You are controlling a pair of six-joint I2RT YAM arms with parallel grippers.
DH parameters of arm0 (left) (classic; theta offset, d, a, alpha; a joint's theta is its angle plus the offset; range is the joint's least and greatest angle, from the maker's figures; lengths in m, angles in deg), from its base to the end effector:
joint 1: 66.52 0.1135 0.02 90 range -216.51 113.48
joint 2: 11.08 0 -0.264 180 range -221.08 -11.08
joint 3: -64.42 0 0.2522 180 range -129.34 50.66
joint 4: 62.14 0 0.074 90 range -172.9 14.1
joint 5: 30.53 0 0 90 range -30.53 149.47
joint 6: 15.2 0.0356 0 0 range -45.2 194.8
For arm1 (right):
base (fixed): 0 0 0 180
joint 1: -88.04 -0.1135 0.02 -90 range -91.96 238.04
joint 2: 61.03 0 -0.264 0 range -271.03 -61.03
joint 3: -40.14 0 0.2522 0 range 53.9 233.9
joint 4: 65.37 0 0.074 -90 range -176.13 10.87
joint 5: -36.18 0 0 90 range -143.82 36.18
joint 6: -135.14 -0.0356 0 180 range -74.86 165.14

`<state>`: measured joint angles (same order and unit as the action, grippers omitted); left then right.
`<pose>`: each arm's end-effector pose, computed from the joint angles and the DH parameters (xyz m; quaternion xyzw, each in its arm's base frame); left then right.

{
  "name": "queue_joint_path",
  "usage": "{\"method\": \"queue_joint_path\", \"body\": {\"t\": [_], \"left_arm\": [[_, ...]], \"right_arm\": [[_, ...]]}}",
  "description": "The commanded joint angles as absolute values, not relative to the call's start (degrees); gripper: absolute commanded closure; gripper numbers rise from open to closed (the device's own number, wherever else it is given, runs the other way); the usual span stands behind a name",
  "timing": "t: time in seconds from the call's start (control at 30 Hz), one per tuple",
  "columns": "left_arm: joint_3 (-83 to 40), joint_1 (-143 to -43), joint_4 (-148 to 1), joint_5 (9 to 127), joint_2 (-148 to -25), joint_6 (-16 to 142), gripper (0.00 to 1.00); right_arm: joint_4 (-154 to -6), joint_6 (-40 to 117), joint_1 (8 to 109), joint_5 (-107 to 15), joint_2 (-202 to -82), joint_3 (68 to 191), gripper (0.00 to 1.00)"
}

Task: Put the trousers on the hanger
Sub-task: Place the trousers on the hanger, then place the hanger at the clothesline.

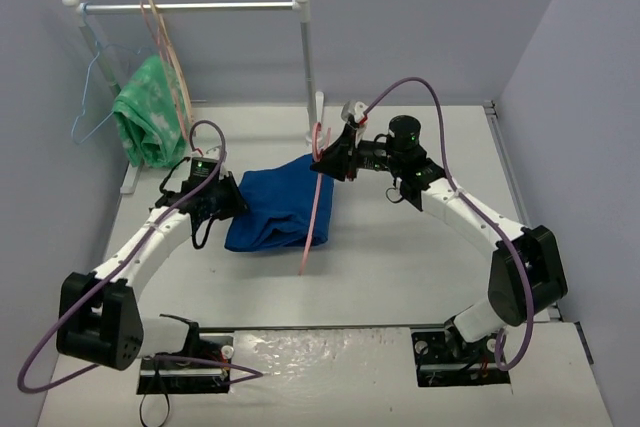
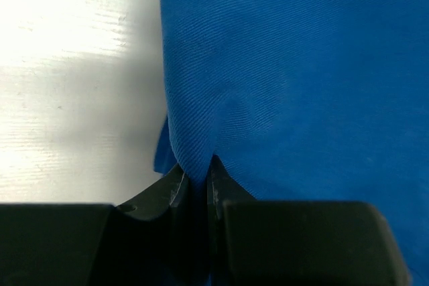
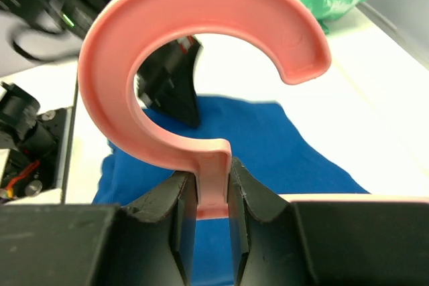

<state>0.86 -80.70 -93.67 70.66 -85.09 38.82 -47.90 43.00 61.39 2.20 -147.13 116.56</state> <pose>0.2662 -0.0744 0.2487 -0.1330 0.9002 -0.2523 0.3290 0.2939 0.1805 0.3472 -0.4690 0.4921 0.4644 0.5676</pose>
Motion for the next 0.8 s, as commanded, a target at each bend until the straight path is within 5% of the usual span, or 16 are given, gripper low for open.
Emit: {"method": "queue_joint_path", "body": {"t": [0.0,0.3,0.67,0.77], "left_arm": [[0.2,-80.7,-75.2,67.4,-85.6,40.6,1.00],[3.2,-82.8,-54.7,71.1,-91.5,42.0,1.00],[4.4,-87.9,-41.6,74.8,-98.7,42.7,0.81],[6.6,-88.4,-37.7,75.2,-99.7,40.4,0.68]], "right_arm": [[-47.1,40.9,61.3,7.1,-141.9,127.0,1.00],[-44.9,33.5,59.7,11.7,-143.7,133.8,1.00],[-36.7,21.9,57.9,13.6,-146.4,138.6,1.00],[-36.0,20.6,57.8,13.1,-146.9,140.3,1.00]]}}
